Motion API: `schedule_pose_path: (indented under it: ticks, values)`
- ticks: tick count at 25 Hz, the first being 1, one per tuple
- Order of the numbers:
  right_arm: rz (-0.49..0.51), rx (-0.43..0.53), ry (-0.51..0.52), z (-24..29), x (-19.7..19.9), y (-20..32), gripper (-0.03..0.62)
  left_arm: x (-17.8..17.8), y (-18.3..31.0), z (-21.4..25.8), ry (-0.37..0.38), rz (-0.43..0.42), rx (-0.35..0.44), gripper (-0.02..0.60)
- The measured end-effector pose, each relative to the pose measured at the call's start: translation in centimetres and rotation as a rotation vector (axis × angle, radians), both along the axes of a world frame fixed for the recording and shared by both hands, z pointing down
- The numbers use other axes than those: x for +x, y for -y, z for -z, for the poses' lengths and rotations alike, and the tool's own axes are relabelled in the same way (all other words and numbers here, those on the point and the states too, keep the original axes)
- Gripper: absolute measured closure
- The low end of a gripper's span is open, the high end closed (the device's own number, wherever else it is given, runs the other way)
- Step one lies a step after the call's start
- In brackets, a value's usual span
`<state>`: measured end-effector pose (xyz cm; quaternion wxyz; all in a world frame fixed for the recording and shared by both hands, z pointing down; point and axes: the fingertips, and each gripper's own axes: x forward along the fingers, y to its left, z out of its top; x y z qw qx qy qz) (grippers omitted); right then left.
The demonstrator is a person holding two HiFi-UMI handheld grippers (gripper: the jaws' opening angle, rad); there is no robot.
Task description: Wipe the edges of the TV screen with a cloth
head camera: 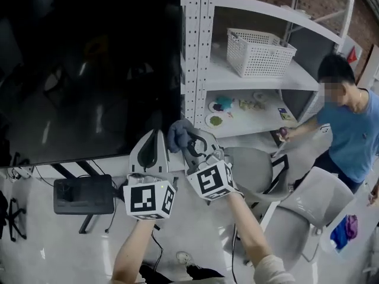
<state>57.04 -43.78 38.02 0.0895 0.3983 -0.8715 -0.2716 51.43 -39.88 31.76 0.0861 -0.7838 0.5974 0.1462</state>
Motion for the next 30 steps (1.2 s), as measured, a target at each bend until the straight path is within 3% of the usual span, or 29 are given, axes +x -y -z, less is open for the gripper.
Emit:
schedule_pose_path:
  ticks: [10, 17, 24, 30]
  values:
    - [-0.023, -0.145, -0.004, -10.3, -0.3, 0.2, 0.545, -0.6, 0.3, -7.9, -0.019, 0.013, -0.082, 0.567]
    - [-0.043, -0.196, 0.039, -12.8, -0.2, 0.4, 0.545, -1.5, 0.2, -10.2, -0.041, 0.018, -0.124, 0.568]
    - [-0.081, -0.225, 0.106, -10.6, 0.3, -1.0, 0.545, -2.5, -1.1, -8.6, -0.043, 0.024, -0.115, 0.568]
    - [-0.085, -0.11, 0.143, -0.9, -0.2, -7.3, 0.545, -3.3, -5.9, -3.2, -0.028, 0.033, -0.055, 0.568]
